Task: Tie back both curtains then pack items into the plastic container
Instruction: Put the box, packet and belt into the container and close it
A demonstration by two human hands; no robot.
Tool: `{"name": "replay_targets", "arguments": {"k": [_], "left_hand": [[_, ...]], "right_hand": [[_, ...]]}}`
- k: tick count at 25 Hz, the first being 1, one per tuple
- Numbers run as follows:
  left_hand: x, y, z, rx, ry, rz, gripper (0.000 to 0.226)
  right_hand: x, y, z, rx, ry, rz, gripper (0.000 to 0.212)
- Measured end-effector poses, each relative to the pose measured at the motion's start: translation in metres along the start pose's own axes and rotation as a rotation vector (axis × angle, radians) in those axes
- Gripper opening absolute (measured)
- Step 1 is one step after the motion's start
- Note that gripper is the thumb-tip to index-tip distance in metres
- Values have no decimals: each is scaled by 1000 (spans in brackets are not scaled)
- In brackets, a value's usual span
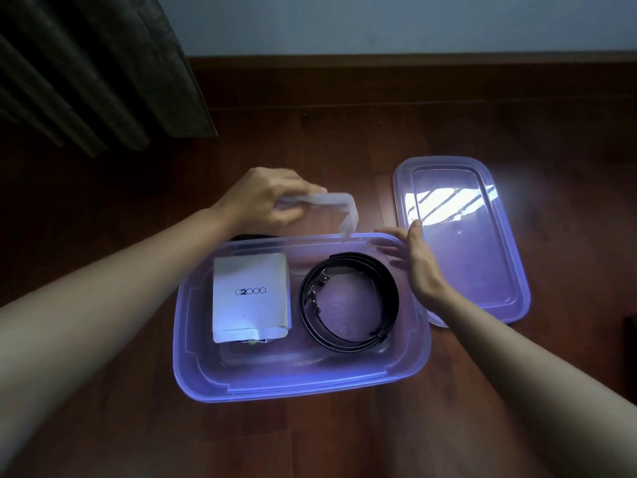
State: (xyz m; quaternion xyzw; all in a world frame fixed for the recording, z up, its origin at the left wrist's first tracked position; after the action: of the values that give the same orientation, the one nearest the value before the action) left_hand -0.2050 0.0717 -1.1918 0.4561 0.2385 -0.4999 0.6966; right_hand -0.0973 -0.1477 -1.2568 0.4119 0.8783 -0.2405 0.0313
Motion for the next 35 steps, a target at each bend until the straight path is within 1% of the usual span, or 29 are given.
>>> {"name": "replay_targets", "arguments": {"k": [2,3,5,6,8,9,11,12,14,16,20,24,26,28,31,33,34,35], "left_hand": [[3,-9,27,114,-66,-51,34],[10,-14,41,193,-10,-76,33],[32,-23,66,370,241,-94,30],[43,-26,78,407,376,-92,29],[63,-33,96,415,636,-89,33],[70,-35,101,381,724,-76,37],[79,-39,100,312,792,-63,47],[83,-39,98,308,799,-53,48],[91,-39,92,326,784,-84,39],[99,-44,89,349,718,-134,38],[101,-50,84,313,579,-136,44],[93,-49,86,272,550,-132,48],[90,-50,86,272,546,-142,46],[90,-50,88,282,582,-141,39],[93,-47,91,266,623,-184,29],[89,-45,89,219,538,-163,18],[82,-42,86,158,423,-125,13],[70,-36,81,86,290,-69,16]], "right_hand": [[1,-1,-1,15,29,8,65],[1,0,0,20,32,13,65],[1,1,2,31,55,20,65],[1,2,2,32,65,26,65],[2,3,3,19,65,35,64],[2,3,4,5,58,33,64],[2,2,3,-19,42,23,61],[2,2,1,-33,32,20,59],[0,1,1,-63,-6,16,54],[-1,2,1,-93,-51,29,47],[0,4,6,-129,-136,13,19],[-1,3,4,-212,-304,-5,39],[-1,3,5,-210,-305,2,41],[-1,4,6,-209,-307,-1,43],[-1,4,6,-208,-307,0,45],[-1,3,6,-209,-305,0,44],[-1,3,5,-207,-304,1,44],[-1,4,5,-204,-304,3,44]]}}
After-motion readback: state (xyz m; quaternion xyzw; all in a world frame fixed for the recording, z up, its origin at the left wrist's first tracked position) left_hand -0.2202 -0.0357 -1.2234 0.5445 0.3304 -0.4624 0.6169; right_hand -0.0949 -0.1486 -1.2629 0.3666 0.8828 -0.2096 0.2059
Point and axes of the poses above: each hand's wrist, its own y-axis towards the middle knuckle, its own x-axis out of the palm, z = x × y, the point moved 4 cm from there along y, towards the middle knuckle, and after that the axes turned 6 degrees about z, right-handed, at the moved point
